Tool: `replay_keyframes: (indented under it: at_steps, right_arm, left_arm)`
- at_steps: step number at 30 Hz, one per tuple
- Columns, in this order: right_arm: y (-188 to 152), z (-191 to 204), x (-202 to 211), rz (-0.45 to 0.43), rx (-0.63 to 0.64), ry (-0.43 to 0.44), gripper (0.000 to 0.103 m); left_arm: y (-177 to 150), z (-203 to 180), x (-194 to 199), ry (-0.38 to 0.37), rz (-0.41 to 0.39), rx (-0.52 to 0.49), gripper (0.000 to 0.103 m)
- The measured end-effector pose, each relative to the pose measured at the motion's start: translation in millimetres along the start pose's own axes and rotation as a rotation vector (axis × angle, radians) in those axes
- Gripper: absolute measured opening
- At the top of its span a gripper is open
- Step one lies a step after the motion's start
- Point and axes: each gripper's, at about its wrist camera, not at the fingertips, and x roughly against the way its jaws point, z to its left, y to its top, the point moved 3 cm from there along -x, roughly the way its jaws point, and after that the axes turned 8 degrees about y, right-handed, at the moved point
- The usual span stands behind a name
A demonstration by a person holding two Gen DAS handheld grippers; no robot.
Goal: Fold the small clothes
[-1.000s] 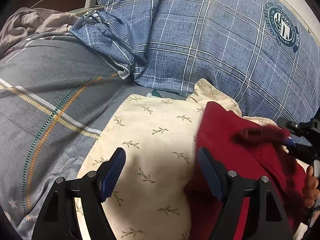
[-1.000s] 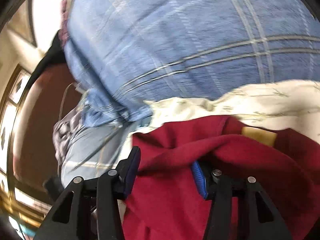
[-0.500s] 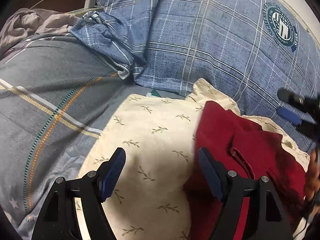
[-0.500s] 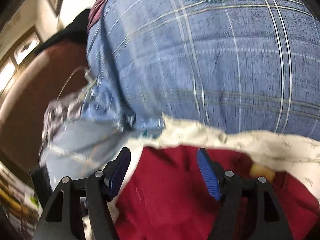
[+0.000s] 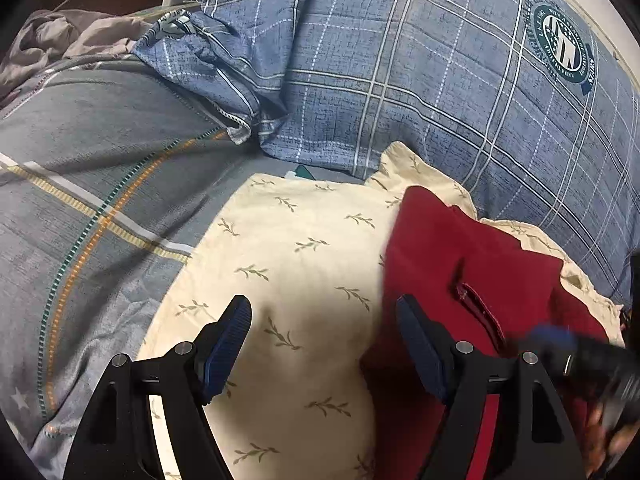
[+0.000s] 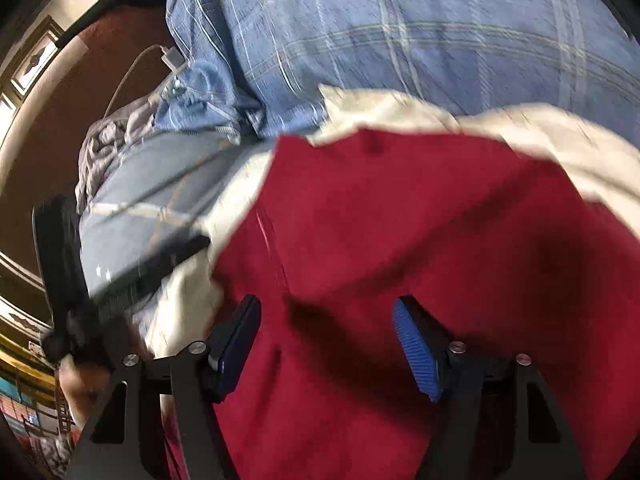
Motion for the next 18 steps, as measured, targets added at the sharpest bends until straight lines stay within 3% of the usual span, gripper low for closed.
replay_keyframes:
  at_steps: [4, 6, 9, 14, 17, 18]
  right_arm:
    - [50, -1, 28, -0.215, -0.025, 0.026, 0.070]
    - [56, -9, 36, -0.242, -0.071, 0.014, 0.071]
    - [34, -7, 36, -0.186, -0.016, -0.033, 0.072]
    - [-12, 0, -1, -0.042, 0.160, -0.229, 0.072]
    - [-15, -5, -28, -0.010, 0.256, -0.404, 0.061]
    - [-14, -7, -32, -0.013, 0.286, -0.475, 0.042]
  left_arm:
    - [1, 5, -5, 0.017, 0.007, 0.023, 0.074]
    - [1, 6, -8, 0.017, 0.017, 0.027, 0.074]
    - [2, 5, -7, 0.008, 0.018, 0.028, 0.074]
    - [2, 2, -4, -0.007, 0.010, 0.018, 0.074]
    - [1, 2, -5, 0.004, 0.012, 0.003, 0.074]
    - [1, 2, -5, 0.007, 0.012, 0.004, 0.074]
